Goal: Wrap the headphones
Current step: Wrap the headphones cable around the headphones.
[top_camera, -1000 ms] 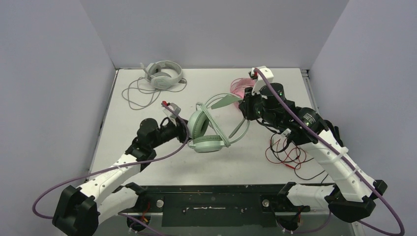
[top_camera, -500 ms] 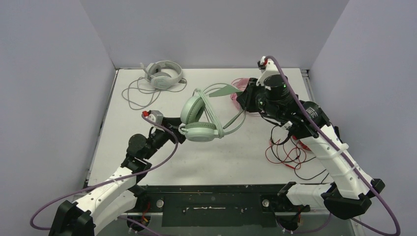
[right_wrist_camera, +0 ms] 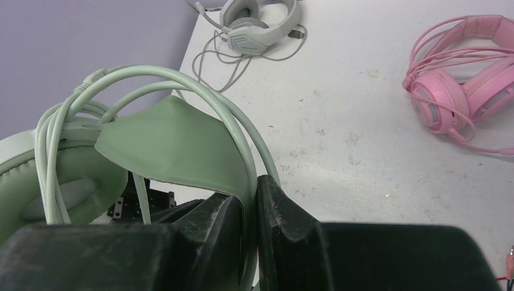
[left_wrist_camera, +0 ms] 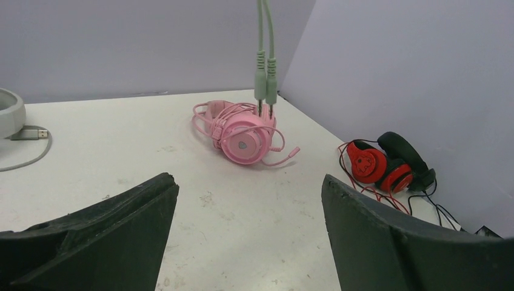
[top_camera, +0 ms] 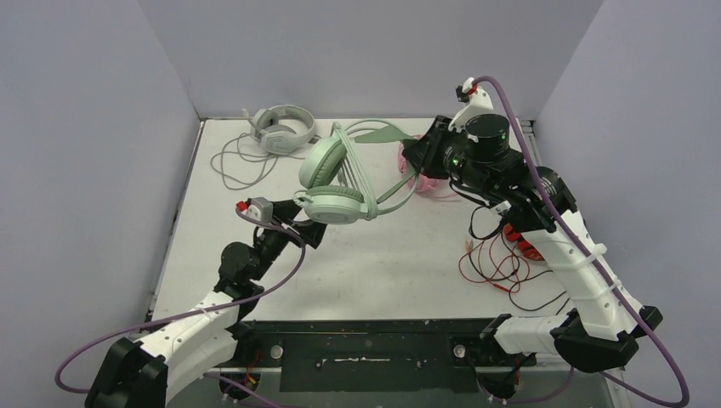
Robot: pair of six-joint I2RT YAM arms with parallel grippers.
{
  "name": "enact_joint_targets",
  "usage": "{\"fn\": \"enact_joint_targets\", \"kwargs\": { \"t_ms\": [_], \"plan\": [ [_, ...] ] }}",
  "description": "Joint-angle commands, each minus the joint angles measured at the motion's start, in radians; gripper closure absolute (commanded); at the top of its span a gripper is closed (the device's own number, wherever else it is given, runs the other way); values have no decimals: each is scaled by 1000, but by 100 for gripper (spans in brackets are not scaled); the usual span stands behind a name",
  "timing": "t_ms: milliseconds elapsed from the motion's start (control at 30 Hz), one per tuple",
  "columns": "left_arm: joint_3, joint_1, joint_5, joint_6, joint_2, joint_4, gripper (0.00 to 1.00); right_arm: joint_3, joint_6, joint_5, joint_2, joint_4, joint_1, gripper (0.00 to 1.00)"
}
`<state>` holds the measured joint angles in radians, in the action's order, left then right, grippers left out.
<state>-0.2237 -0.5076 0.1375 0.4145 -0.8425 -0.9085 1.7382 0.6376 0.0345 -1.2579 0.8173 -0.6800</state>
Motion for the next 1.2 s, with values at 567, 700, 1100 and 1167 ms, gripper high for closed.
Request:
{"fn": "enact_joint_targets", "kwargs": {
  "t_ms": [567,700,1100,1167],
  "plan": [
    [-265,16,89,-75,-360,-344,24,121,119,-119,-13,-150,20,100],
    [-294,17,109,-70,-399,-360,19,127,117,-123,-11,-148,23,100],
    [-327,27,154,-53,-436,-379,90,120,118,-130,-11,-145,35,100],
    [-330,27,163,-47,-442,-377,100,115,121,-122,-8,-148,39,100]
  ]
}}
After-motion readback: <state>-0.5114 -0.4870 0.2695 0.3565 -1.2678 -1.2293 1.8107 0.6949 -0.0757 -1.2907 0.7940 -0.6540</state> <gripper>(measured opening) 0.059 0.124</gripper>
